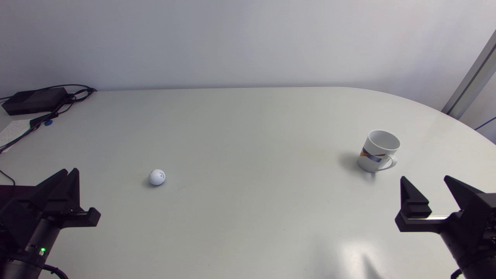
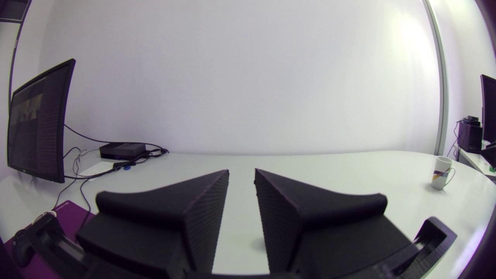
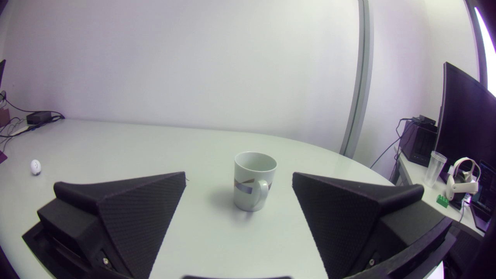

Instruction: Pick up the white golf ball from the table and place it into the cup.

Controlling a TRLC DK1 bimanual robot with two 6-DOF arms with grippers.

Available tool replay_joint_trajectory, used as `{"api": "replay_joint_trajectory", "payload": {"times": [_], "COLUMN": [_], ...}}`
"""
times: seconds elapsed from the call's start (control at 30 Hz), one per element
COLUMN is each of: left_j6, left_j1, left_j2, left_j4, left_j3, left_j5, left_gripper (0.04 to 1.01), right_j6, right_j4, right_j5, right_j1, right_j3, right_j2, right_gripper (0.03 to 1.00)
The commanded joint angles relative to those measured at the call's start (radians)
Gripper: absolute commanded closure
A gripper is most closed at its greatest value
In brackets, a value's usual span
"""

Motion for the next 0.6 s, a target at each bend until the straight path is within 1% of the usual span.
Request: {"api": "replay_joint_trajectory", "payload": {"times": [0.0, 0.03, 0.1, 0.17, 0.27, 0.37, 0.43, 0.57], "left_j6": [-0.019, 0.002, -0.005, -0.008, -0.015, -0.015, -0.031, -0.054], "left_j1": [-0.010, -0.018, -0.016, -0.014, -0.001, -0.004, -0.004, -0.002], "left_j2": [-0.018, -0.020, -0.020, -0.018, -0.017, 0.008, 0.062, 0.204], "left_j4": [-0.002, -0.020, -0.054, -0.074, -0.120, -0.160, -0.186, -0.196], "left_j3": [-0.022, 0.001, 0.034, 0.069, 0.149, 0.216, 0.273, 0.365], "left_j5": [0.008, 0.025, 0.025, 0.025, 0.025, 0.025, 0.025, 0.025], "left_gripper": [0.225, 0.046, 0.046, 0.046, 0.046, 0.046, 0.046, 0.046], "right_j6": [0.021, 0.021, 0.021, 0.021, 0.021, 0.021, 0.021, 0.021], "right_j4": [-0.042, -0.042, -0.042, -0.042, -0.042, -0.042, -0.042, -0.042], "right_j5": [0.001, 0.001, 0.001, 0.001, 0.001, 0.001, 0.001, 0.001], "right_j1": [0.008, 0.008, 0.008, 0.008, 0.008, 0.008, 0.008, 0.008], "right_j3": [-0.030, -0.030, -0.030, -0.030, -0.030, -0.030, -0.030, -0.030], "right_j2": [-0.007, -0.007, -0.007, -0.007, -0.007, -0.007, -0.007, -0.007], "right_gripper": [0.069, 0.069, 0.069, 0.069, 0.069, 0.069, 0.069, 0.069]}}
